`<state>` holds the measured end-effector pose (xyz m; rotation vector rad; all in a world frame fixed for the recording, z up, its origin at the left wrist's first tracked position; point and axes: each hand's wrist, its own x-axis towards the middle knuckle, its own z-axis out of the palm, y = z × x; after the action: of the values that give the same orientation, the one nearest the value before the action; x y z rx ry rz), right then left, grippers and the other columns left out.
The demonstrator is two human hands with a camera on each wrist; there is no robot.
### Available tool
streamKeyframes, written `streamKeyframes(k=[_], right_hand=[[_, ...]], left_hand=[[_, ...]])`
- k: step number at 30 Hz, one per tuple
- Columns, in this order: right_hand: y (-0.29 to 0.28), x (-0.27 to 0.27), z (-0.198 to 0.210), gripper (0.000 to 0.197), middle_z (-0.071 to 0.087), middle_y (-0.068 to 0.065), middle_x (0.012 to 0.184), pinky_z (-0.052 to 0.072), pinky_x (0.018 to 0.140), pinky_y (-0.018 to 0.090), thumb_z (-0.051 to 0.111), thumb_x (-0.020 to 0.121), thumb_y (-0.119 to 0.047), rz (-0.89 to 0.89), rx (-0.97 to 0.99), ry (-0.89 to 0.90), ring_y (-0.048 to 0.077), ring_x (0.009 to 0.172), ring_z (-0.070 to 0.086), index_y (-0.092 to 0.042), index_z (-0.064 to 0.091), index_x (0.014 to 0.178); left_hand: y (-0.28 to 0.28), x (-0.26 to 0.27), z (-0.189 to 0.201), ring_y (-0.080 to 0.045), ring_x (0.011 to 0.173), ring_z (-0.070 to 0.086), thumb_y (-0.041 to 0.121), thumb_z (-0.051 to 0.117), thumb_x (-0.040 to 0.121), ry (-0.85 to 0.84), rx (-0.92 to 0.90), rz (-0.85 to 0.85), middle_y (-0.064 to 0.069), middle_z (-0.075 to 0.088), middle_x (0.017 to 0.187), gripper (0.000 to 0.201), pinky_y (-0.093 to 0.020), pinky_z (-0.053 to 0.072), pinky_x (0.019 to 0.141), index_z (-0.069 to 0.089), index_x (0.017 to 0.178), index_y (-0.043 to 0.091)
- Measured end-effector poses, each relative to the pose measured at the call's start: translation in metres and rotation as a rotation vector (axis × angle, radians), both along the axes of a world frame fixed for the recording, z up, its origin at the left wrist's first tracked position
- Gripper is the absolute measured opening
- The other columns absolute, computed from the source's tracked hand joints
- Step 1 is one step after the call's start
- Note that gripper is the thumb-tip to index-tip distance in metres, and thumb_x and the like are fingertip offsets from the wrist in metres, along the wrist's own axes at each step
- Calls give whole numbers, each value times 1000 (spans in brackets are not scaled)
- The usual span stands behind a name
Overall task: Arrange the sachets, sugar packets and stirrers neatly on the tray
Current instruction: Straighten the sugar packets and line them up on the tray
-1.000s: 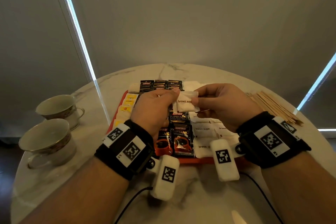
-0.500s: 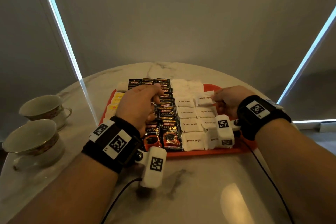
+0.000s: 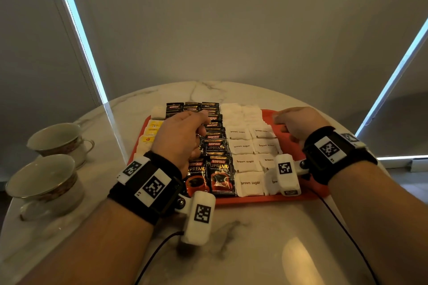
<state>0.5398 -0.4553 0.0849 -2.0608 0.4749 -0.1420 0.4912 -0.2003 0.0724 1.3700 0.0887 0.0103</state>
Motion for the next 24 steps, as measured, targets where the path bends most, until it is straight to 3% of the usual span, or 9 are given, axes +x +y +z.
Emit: streamKeyframes(k=[5, 7, 8, 10, 12, 17, 19, 21, 24], right_hand=[[13, -9, 10, 18, 69, -1, 95, 41, 65, 30, 65, 96, -34, 111, -117, 159, 15, 72, 53, -20, 75, 99], [12, -7, 10, 19, 70, 2, 100, 49, 76, 34, 65, 96, -33, 59, -52, 123, 17, 82, 58, -17, 73, 101], [10, -5, 8, 21, 70, 4, 105, 52, 88, 38, 66, 95, -34, 16, 32, 91, 19, 91, 61, -16, 71, 104], [10, -4, 3, 34, 68, 4, 119, 48, 105, 46, 69, 91, -38, -37, 263, 24, 22, 109, 62, -17, 67, 117], [10, -2, -4, 49, 63, 5, 134, 44, 110, 48, 70, 87, -41, -33, 436, 14, 24, 119, 59, -17, 63, 129], [13, -1, -9, 51, 57, 7, 144, 41, 111, 46, 56, 101, -38, 65, 619, 41, 26, 130, 54, -11, 52, 143], [12, -1, -8, 47, 58, 12, 144, 42, 112, 50, 54, 102, -37, 86, 660, 42, 30, 130, 56, -10, 53, 141], [10, -1, -7, 45, 56, 14, 145, 44, 108, 47, 55, 101, -36, 72, 693, 19, 31, 131, 55, -11, 54, 139], [8, -1, -8, 49, 52, 9, 149, 43, 108, 41, 61, 96, -38, 10, 638, -59, 26, 132, 53, -16, 56, 139]], left_hand=[[-2, -3, 1, -9, 47, 34, 23, 65, 99, 10, 3, 4, 0, 56, 69, 15, -19, 27, 34, 68, 96, 9], [-1, -4, 3, -9, 47, 34, 23, 65, 100, 17, -8, 3, 0, 56, 69, 14, -19, 27, 34, 68, 96, 10], [-1, -4, 4, -9, 47, 34, 23, 65, 100, 21, -17, 2, 0, 56, 69, 14, -19, 26, 35, 67, 96, 10], [-1, -3, 6, -9, 46, 34, 19, 65, 98, 42, -45, 6, 0, 55, 69, 9, -19, 26, 35, 66, 96, 11], [-2, -3, 8, -9, 48, 35, 15, 64, 95, 75, -102, -8, -1, 54, 71, 6, -20, 26, 37, 61, 98, 11], [-2, -11, 10, -15, 59, 40, 21, 48, 84, 53, -233, -154, -7, 54, 77, 27, -30, 30, 53, 60, 102, 5], [-1, -14, 11, -16, 63, 42, 15, 41, 79, 54, -259, -193, -9, 56, 80, 32, -31, 33, 57, 62, 101, 3], [-3, -16, 14, -16, 65, 44, 9, 40, 72, 60, -270, -191, -9, 56, 82, 36, -31, 35, 59, 63, 98, 3], [-9, -16, 15, -16, 68, 45, -9, 32, 80, 54, -224, -107, -8, 54, 86, 39, -30, 37, 60, 66, 93, 5]])
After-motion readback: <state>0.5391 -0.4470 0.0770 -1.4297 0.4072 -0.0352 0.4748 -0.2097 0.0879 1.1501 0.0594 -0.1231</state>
